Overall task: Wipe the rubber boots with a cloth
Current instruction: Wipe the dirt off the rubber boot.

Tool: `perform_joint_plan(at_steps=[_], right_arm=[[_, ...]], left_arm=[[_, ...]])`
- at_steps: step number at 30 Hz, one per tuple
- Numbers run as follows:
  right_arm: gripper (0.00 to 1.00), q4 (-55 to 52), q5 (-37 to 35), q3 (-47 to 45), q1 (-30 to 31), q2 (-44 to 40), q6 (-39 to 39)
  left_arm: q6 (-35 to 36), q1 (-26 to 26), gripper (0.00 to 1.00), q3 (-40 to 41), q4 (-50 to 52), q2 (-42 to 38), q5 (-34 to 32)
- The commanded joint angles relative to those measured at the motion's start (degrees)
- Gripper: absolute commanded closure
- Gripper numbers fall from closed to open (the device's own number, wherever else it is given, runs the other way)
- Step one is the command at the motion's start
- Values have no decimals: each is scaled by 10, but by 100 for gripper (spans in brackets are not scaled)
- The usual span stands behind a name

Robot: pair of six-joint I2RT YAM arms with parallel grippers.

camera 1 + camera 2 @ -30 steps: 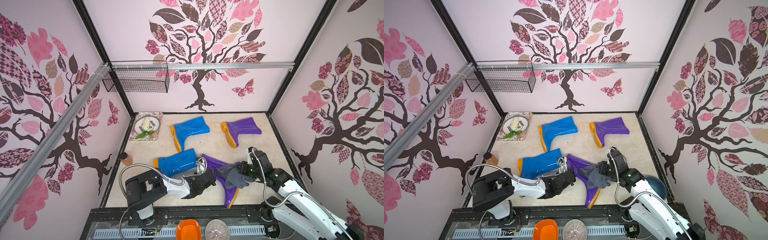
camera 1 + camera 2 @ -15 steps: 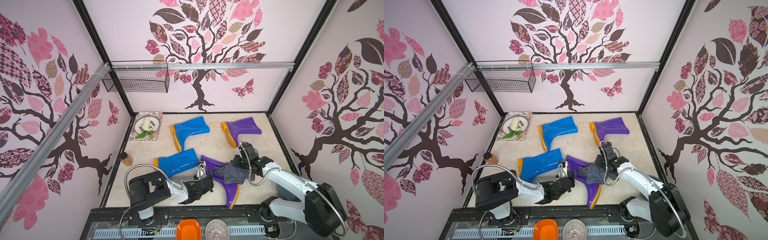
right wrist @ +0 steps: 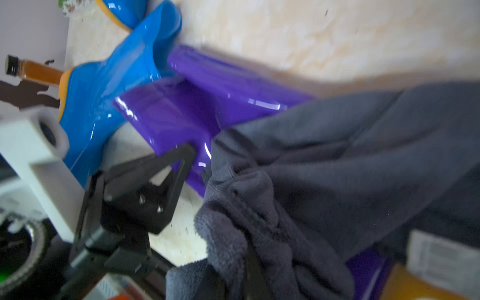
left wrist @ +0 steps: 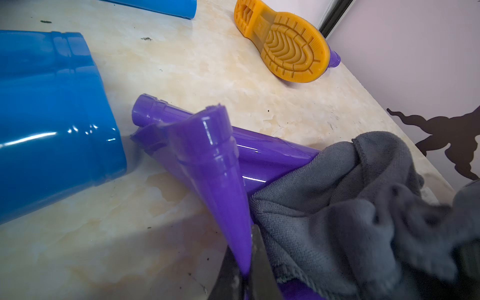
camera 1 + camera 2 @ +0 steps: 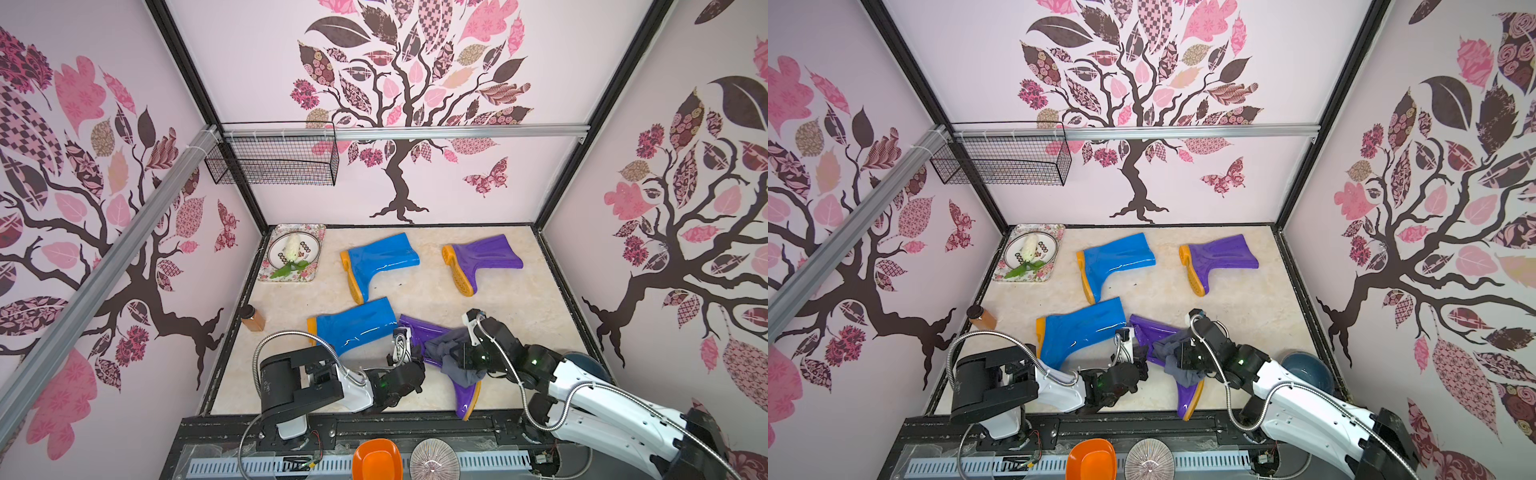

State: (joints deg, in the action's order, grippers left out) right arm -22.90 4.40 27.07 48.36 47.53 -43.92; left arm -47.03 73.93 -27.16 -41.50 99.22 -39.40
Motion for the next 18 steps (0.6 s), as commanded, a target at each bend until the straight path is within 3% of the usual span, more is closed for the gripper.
perform_joint_plan(at_steps=[1,6,10,15,18], right_arm=[[100,-48,6,7,54,-15,-70],[100,-77,19,35,69,-4,-80],[100,-54,19,-4,103,-32,-140],[100,-73,-66,10,201,-31,-182],[100,-112,-125,25,202,-11,-171]], left_arm=[[9,8,100,-1,-1,-6,-1],[4,-10,100,-6,-2,-3,10],[-3,-41,100,-11,6,-10,33],[17,-53,100,-28,23,-18,50],[11,-53,100,-33,23,-13,71]])
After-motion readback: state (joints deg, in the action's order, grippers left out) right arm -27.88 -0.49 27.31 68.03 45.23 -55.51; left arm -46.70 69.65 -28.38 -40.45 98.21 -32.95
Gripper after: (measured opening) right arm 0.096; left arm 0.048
